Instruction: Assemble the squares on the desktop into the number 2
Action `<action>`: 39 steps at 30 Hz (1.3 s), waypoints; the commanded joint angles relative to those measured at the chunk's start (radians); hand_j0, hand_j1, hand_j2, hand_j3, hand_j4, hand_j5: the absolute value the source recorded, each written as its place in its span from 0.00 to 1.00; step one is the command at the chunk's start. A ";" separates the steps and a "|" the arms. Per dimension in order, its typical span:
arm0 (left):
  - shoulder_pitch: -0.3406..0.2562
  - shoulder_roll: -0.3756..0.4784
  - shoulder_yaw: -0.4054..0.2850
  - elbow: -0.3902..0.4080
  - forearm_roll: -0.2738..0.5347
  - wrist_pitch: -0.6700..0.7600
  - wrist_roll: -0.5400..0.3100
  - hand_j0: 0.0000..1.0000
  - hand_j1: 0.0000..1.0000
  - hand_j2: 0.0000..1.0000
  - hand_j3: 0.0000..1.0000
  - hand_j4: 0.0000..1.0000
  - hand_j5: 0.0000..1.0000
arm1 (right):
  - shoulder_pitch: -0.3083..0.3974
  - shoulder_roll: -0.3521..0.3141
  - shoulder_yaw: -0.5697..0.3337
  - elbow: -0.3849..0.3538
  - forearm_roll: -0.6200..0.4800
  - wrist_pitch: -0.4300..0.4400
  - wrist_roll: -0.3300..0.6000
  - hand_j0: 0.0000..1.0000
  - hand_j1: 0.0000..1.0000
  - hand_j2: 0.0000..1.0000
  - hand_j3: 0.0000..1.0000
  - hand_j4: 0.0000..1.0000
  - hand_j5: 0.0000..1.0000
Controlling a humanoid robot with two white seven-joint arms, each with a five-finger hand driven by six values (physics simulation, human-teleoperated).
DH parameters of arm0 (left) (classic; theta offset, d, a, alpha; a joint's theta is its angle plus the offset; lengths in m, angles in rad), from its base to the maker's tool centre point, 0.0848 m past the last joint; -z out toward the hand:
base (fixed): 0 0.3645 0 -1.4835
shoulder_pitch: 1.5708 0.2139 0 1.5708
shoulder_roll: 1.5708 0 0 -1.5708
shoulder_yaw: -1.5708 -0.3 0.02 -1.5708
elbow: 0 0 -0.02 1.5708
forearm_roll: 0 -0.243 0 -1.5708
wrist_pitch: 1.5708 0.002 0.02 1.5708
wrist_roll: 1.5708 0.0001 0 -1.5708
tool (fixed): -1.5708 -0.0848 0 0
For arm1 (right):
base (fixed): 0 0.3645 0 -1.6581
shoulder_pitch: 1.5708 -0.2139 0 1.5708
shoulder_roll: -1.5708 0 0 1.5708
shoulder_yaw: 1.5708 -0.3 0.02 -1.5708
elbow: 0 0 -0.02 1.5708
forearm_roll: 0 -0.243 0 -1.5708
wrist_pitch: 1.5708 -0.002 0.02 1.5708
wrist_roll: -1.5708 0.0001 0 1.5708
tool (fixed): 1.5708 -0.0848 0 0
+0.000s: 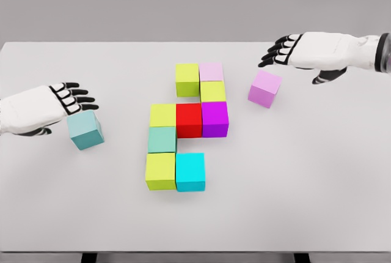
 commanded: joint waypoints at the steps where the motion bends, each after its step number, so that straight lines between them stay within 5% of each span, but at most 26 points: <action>1: 0.000 -0.015 -0.014 0.006 -0.001 0.001 -0.022 1.00 1.00 1.00 1.00 1.00 1.00 | -0.003 0.097 0.078 0.113 0.006 0.002 0.012 1.00 1.00 1.00 1.00 1.00 1.00; 8: -0.012 -0.020 -0.016 0.017 -0.006 0.001 -0.031 1.00 1.00 1.00 1.00 1.00 1.00 | -0.049 0.132 0.064 0.205 0.002 0.002 0.014 1.00 1.00 1.00 1.00 1.00 1.00; 13: -0.120 -0.025 -0.019 0.193 0.009 0.001 -0.025 1.00 1.00 1.00 1.00 1.00 1.00 | -0.046 0.210 0.075 0.309 0.054 0.002 0.014 1.00 1.00 1.00 1.00 1.00 1.00; 19: -0.367 -0.126 -0.345 0.424 0.083 0.001 -0.031 1.00 1.00 1.00 1.00 1.00 1.00 | -0.048 0.235 0.069 0.334 0.100 0.002 0.014 1.00 1.00 1.00 1.00 1.00 1.00; 26: -0.437 -0.026 -0.534 0.396 0.259 0.001 -0.031 1.00 1.00 1.00 1.00 1.00 1.00 | -0.045 0.299 0.064 0.407 0.169 0.002 0.014 1.00 1.00 1.00 1.00 1.00 1.00; 36: -0.462 0.014 -0.563 0.324 0.256 0.001 -0.031 1.00 1.00 1.00 1.00 1.00 1.00 | -0.037 0.322 0.067 0.414 0.212 0.002 0.015 0.98 0.98 0.98 0.98 0.98 0.98; 39: -0.463 0.014 -0.563 0.312 0.256 0.001 -0.031 1.00 1.00 1.00 1.00 1.00 1.00 | -0.035 0.347 0.070 0.478 0.224 0.002 0.014 0.98 0.98 0.98 0.98 0.98 0.98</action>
